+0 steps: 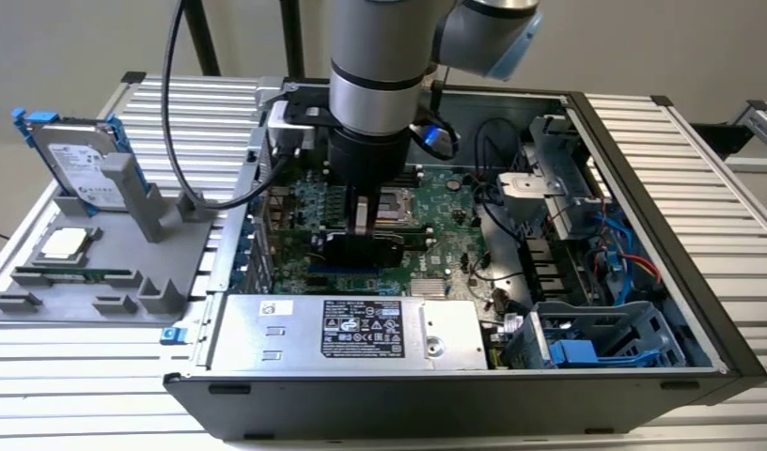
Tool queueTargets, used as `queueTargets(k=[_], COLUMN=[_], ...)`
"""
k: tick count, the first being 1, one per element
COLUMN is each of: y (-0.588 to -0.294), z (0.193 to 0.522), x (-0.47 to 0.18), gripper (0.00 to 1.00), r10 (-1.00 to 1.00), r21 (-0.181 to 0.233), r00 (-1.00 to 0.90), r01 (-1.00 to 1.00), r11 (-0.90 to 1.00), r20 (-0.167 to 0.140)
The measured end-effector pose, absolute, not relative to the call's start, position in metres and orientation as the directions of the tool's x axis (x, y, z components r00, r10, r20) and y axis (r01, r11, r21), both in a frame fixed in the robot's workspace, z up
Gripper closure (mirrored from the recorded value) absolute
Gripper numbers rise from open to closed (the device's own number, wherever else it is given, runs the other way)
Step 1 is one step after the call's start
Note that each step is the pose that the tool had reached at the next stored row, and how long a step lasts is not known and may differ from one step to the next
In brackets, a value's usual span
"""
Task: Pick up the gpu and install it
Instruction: 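Insert the gpu into the slot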
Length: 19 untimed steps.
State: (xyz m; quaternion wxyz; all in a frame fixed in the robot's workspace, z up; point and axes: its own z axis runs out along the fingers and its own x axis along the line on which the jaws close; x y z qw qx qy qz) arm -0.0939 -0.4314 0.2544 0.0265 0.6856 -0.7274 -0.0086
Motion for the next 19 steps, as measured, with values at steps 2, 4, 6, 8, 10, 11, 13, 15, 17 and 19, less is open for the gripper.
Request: queueTargets(k=[2, 4, 6, 8, 10, 11, 13, 15, 17, 19], y=[-0.4314, -0.4314, -0.4314, -0.4316, -0.4317, -0.432, -0.4329, -0.4344, -0.4353, -0.4354], z=[0.2541, 0.254, 0.2539, 0.254, 0.2539, 0.2539, 0.254, 0.2538, 0.2541, 0.2543], x=[-0.0939, -0.0938, -0.0938, -0.0938, -0.0938, -0.0938, -0.0937, -0.0937, -0.0938, -0.0938], gripper=[1.0, 1.0, 1.0, 1.0, 1.0, 1.0, 1.0, 1.0, 1.0, 1.0], r10=[-0.998, -0.998, -0.998, -0.998, -0.998, -0.998, -0.998, -0.998, -0.998, -0.998], r21=[0.049, 0.049, 0.049, 0.049, 0.049, 0.049, 0.05, 0.051, 0.053, 0.053], r00=[-0.058, -0.058, -0.058, -0.058, -0.058, -0.058, -0.058, -0.058, -0.058, -0.058], r01=[-0.997, -0.997, -0.997, -0.997, -0.997, -0.997, -0.997, -0.997, -0.997, -0.997], r11=[0.06, 0.06, 0.06, 0.06, 0.06, 0.06, 0.06, 0.06, 0.06, 0.06], r20=[0.027, 0.027, 0.027, 0.027, 0.027, 0.027, 0.026, 0.026, 0.027, 0.027])
